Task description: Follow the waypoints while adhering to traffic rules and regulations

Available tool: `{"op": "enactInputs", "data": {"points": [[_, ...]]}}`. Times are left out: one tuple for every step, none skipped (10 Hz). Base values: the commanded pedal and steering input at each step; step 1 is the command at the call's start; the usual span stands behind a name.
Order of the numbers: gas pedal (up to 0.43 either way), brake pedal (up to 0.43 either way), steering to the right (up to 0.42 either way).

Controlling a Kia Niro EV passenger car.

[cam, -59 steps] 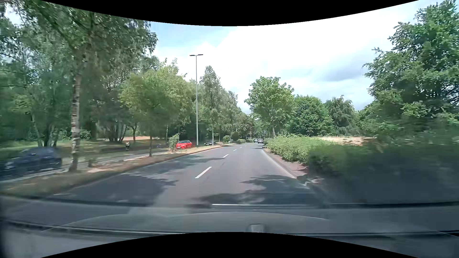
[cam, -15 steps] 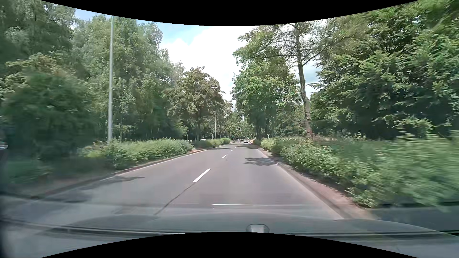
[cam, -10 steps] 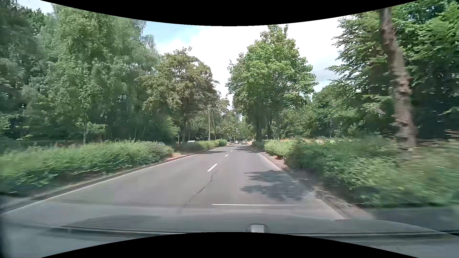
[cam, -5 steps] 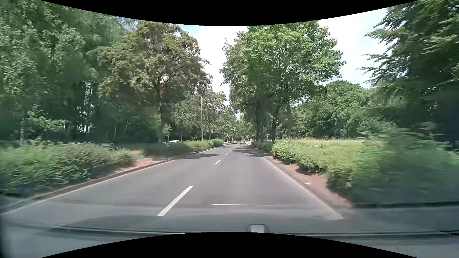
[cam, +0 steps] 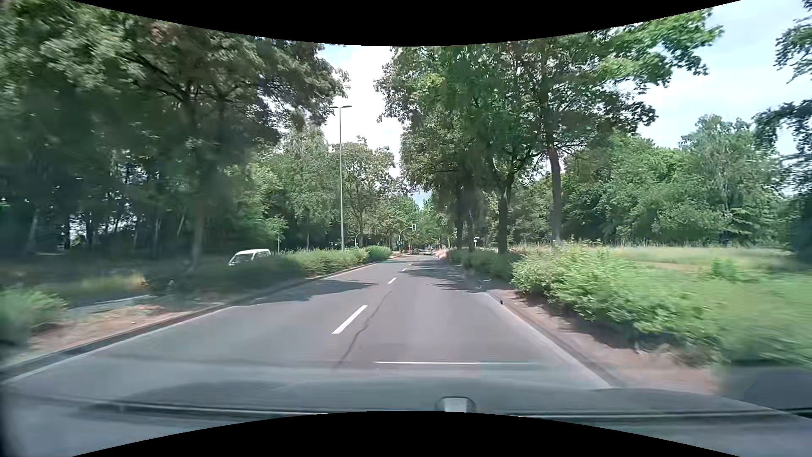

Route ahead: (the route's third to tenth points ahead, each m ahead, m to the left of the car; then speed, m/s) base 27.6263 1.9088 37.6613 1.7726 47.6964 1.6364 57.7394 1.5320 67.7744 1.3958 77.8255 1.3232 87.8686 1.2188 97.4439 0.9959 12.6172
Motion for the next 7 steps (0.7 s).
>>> {"op": "enactInputs", "data": {"points": [[0.169,0.018,0.0],[0.169,0.018,0.0],[0.169,0.018,0.0],[0.169,0.018,0.0],[0.169,0.018,0.0],[0.169,0.018,0.001],[0.169,0.018,0.001]]}}
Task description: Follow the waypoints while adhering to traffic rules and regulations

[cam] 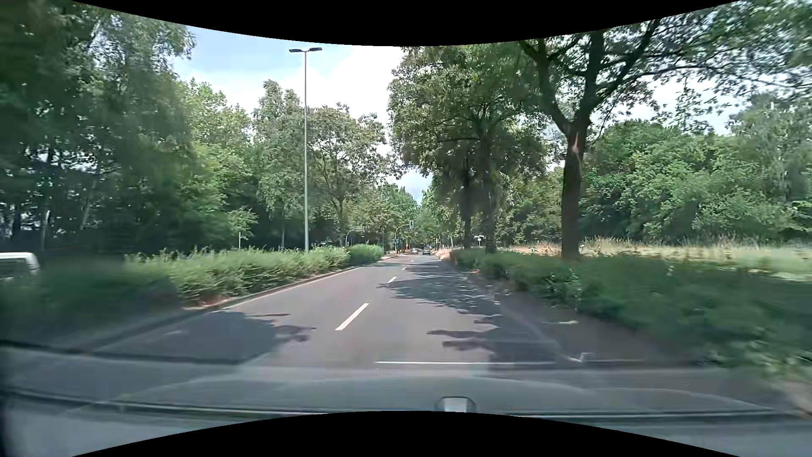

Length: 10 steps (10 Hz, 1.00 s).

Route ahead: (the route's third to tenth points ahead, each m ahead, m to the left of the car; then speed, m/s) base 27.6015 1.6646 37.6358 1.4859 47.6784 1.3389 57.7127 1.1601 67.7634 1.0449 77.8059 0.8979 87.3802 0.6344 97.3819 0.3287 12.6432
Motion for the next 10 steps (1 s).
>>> {"op": "enactInputs", "data": {"points": [[0.169,0.018,0.001],[0.169,0.018,0.001],[0.169,0.018,0.001],[0.169,0.018,0.001],[0.169,0.018,0.001],[0.157,0.018,0.001],[0.157,0.018,0.001],[0.157,0.018,0.001],[0.169,0.018,0.0],[0.169,0.018,-0.001]]}}
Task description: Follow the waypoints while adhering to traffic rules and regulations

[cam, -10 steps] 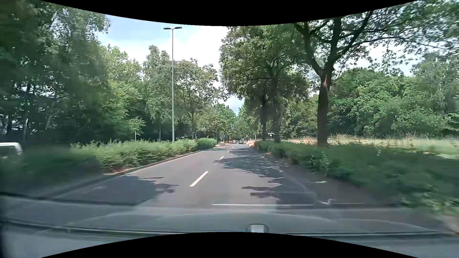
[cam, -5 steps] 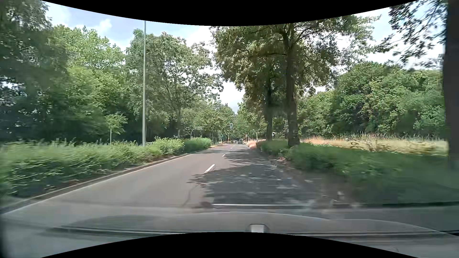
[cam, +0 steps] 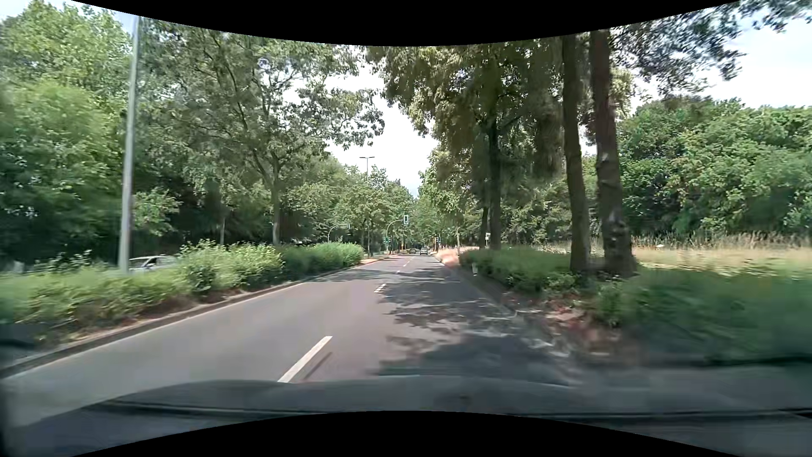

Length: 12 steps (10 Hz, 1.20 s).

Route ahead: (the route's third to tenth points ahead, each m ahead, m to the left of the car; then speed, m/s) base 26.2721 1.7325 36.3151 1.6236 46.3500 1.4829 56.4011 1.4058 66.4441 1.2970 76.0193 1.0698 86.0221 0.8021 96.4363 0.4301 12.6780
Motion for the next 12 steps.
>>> {"op": "enactInputs", "data": {"points": [[0.169,0.018,0.0],[0.177,0.018,-0.001],[0.177,0.018,-0.001],[0.177,0.018,-0.001],[0.177,0.018,-0.002],[0.177,0.018,-0.002],[0.177,0.018,-0.002],[0.177,0.018,-0.002],[0.177,0.018,-0.002],[0.177,0.018,-0.002],[0.177,0.018,-0.002],[0.177,0.018,-0.002]]}}
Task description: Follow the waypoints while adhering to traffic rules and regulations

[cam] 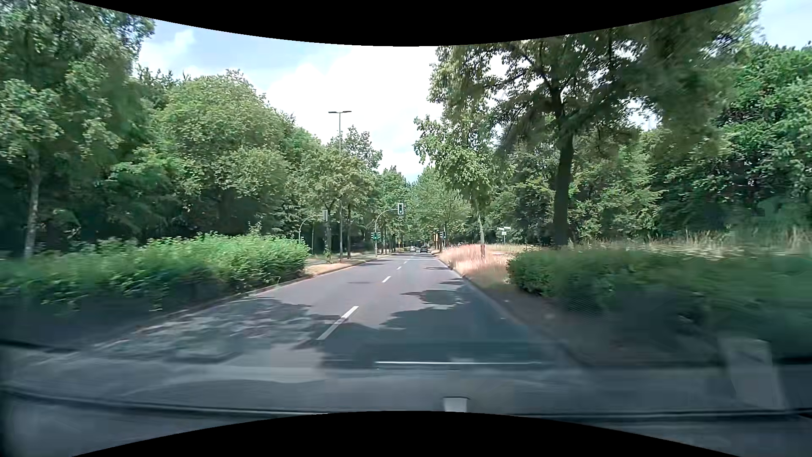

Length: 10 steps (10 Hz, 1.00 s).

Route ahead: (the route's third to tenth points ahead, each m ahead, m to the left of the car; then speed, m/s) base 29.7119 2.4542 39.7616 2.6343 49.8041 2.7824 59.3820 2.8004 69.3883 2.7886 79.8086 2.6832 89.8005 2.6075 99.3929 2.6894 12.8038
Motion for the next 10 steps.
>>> {"op": "enactInputs", "data": {"points": [[0.177,0.018,-0.002],[0.169,0.018,-0.002],[0.169,0.018,-0.002],[0.169,0.018,-0.002],[0.169,0.018,-0.002],[0.169,0.018,-0.002],[0.169,0.018,-0.003],[0.169,0.018,-0.003],[0.169,0.018,-0.003],[0.169,0.018,-0.003]]}}
